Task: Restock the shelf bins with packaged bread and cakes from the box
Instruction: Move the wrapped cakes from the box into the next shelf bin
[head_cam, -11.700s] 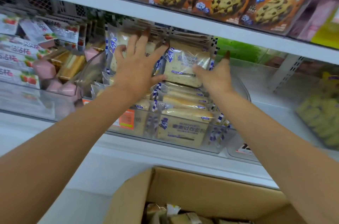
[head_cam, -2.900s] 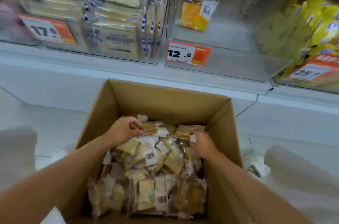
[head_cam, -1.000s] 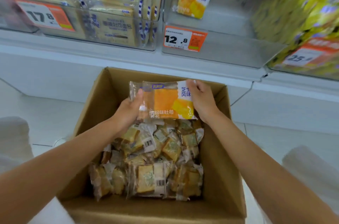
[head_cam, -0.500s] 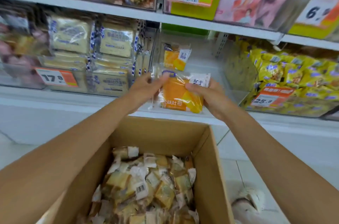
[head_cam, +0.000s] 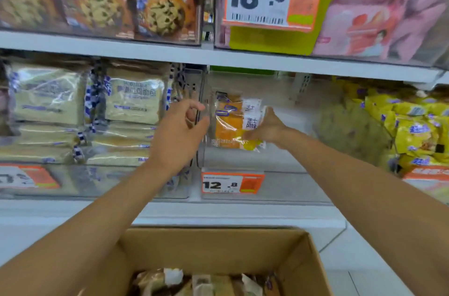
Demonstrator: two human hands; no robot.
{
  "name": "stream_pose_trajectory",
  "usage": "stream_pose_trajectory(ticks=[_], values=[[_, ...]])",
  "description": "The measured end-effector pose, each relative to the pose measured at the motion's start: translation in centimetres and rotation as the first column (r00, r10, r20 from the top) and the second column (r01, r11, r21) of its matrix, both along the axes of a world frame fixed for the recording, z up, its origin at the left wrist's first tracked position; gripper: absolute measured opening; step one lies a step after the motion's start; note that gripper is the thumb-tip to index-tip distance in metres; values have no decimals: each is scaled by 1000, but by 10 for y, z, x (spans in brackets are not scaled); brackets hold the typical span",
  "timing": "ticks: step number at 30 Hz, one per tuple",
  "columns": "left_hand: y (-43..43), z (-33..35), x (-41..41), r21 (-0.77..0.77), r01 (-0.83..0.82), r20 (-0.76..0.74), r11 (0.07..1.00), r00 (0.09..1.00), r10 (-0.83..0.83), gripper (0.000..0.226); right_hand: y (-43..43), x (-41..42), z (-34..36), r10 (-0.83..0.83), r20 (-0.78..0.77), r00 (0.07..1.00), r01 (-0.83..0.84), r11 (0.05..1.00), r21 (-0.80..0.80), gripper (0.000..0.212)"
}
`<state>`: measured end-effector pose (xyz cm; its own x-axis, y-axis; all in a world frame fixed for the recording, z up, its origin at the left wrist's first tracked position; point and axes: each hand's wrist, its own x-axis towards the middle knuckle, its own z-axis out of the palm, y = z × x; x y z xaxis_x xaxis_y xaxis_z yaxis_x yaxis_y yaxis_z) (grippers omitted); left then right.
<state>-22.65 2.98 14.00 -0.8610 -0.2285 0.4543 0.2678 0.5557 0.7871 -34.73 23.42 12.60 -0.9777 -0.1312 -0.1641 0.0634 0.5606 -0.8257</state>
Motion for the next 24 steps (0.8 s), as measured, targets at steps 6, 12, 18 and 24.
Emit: stream_pose_trajectory(ticks=[6, 12, 18, 24], values=[[2, 0, -1, 43, 19, -1, 999, 1000, -19, 7, -18, -27, -17, -128, -101, 987, 136, 988, 78, 101], [3, 3, 1, 41, 15, -1, 999, 1000, -15, 7, -8, -22, -12, -101, 130, 986, 120, 982, -144, 106], [7, 14, 11, -51, -41, -5, 998, 999, 41, 8, 12, 46, 18, -81, -240, 967, 107, 990, 96, 96], [24, 9, 66, 24, -55, -17, 998, 998, 55, 15, 8, 160, 17, 77, -561, 824, -14, 993, 116, 36]])
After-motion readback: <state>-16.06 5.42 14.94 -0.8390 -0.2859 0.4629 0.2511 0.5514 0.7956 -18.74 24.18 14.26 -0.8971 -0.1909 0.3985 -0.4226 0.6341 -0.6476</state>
